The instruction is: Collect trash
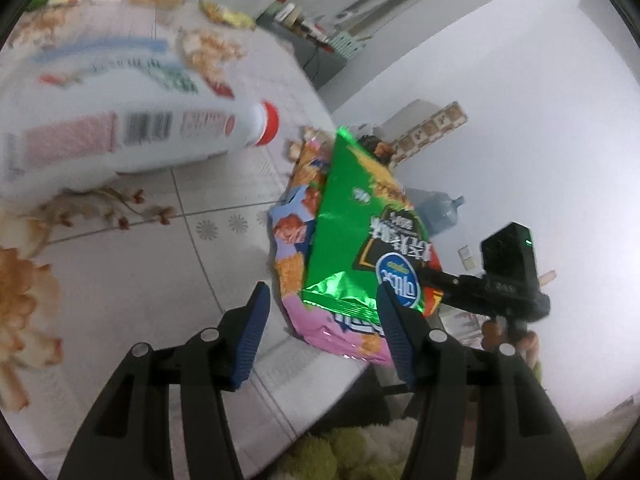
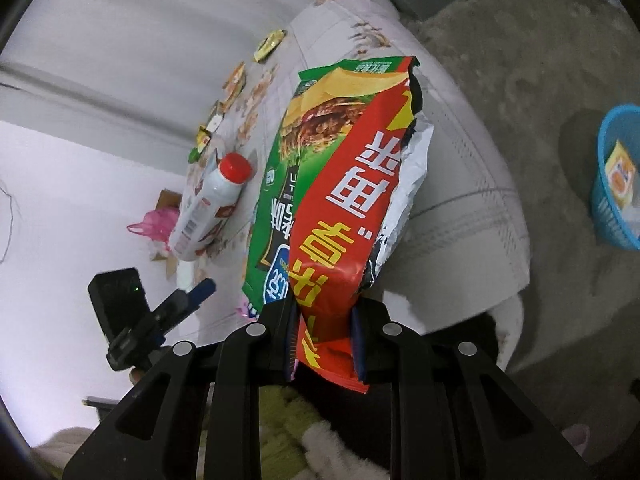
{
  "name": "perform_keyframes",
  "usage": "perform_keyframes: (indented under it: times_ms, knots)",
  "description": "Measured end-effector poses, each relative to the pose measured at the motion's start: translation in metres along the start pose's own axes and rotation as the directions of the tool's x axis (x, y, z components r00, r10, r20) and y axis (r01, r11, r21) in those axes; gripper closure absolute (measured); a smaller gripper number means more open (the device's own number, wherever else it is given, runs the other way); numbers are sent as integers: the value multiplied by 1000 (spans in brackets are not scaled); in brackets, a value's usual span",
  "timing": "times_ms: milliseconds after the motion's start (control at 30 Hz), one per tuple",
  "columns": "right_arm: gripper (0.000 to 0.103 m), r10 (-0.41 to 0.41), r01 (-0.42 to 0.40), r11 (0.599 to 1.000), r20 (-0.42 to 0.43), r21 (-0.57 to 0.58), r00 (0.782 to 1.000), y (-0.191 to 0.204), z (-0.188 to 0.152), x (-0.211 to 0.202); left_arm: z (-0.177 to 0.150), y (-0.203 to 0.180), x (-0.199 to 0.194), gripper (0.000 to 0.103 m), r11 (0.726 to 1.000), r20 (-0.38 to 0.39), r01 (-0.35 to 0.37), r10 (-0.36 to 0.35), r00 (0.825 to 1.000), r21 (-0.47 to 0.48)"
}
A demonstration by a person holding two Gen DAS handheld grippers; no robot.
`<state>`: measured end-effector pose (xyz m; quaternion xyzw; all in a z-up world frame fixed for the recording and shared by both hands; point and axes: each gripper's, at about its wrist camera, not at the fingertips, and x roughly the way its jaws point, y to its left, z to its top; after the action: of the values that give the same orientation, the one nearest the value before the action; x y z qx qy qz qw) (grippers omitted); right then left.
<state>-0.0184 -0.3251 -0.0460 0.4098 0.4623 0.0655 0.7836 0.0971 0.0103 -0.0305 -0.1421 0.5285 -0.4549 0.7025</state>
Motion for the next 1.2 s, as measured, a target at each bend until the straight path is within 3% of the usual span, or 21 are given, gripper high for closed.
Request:
perform_keyframes:
  times_ms: [67, 167, 200, 233, 400, 533, 633, 700, 933, 967, 1000, 1033, 1100, 1133, 1200]
  knots:
    - [83, 37, -37, 999, 21, 15, 999, -12, -8, -5, 7, -2, 11, 51, 998, -9, -49, 50, 999, 30]
    - [83, 229, -235, 965, 68, 116, 971, -32, -13, -8, 11, -10, 18, 52, 987, -13, -131, 133, 991, 92]
    - [84, 301, -311, 938, 84, 151, 950, -39, -13, -7, 13, -11, 20, 52, 989, -13, -118, 120, 993, 88]
    - [85, 389, -403, 896, 112, 185, 915, -47, -14, -7, 14, -11, 20, 53, 991, -12, -105, 106, 994, 82]
    - [87, 561, -604, 765, 230, 224, 796, -62, -9, -17, 14, -19, 23, 52, 984, -17, -136, 139, 990, 117]
    - [87, 588, -658, 721, 308, 220, 748, -72, -4, -31, 14, -32, 37, 52, 961, -46, -202, 214, 976, 189]
    - [87, 578, -657, 719, 333, 225, 746, -77, -4, -37, 12, -46, 50, 49, 917, -51, -285, 310, 949, 280]
    - [87, 558, -642, 730, 339, 233, 757, -77, -4, -38, 10, -57, 60, 44, 878, -53, -326, 366, 929, 350]
    - [87, 508, -592, 765, 329, 253, 796, -73, -6, -39, 4, -72, 82, 43, 742, 19, -472, 528, 849, 477]
    - [87, 501, -586, 770, 329, 253, 800, -72, -6, -39, 2, -73, 84, 46, 722, 33, -486, 542, 840, 492]
    - [87, 494, -580, 774, 330, 254, 804, -73, -4, -40, 0, -77, 87, 56, 719, 46, -477, 530, 847, 505]
    - [87, 486, -572, 779, 331, 255, 809, -76, -5, -44, -2, -79, 87, 57, 717, 50, -474, 526, 849, 511]
    - [87, 474, -563, 786, 336, 256, 814, -78, -9, -50, -7, -84, 88, 73, 709, 57, -464, 517, 854, 532]
    - [87, 469, -560, 787, 339, 257, 815, -79, -9, -52, -10, -86, 88, 77, 699, 64, -464, 517, 854, 545]
    - [87, 465, -561, 788, 351, 256, 813, -80, -10, -56, -13, -91, 95, 94, 681, 75, -459, 514, 855, 571]
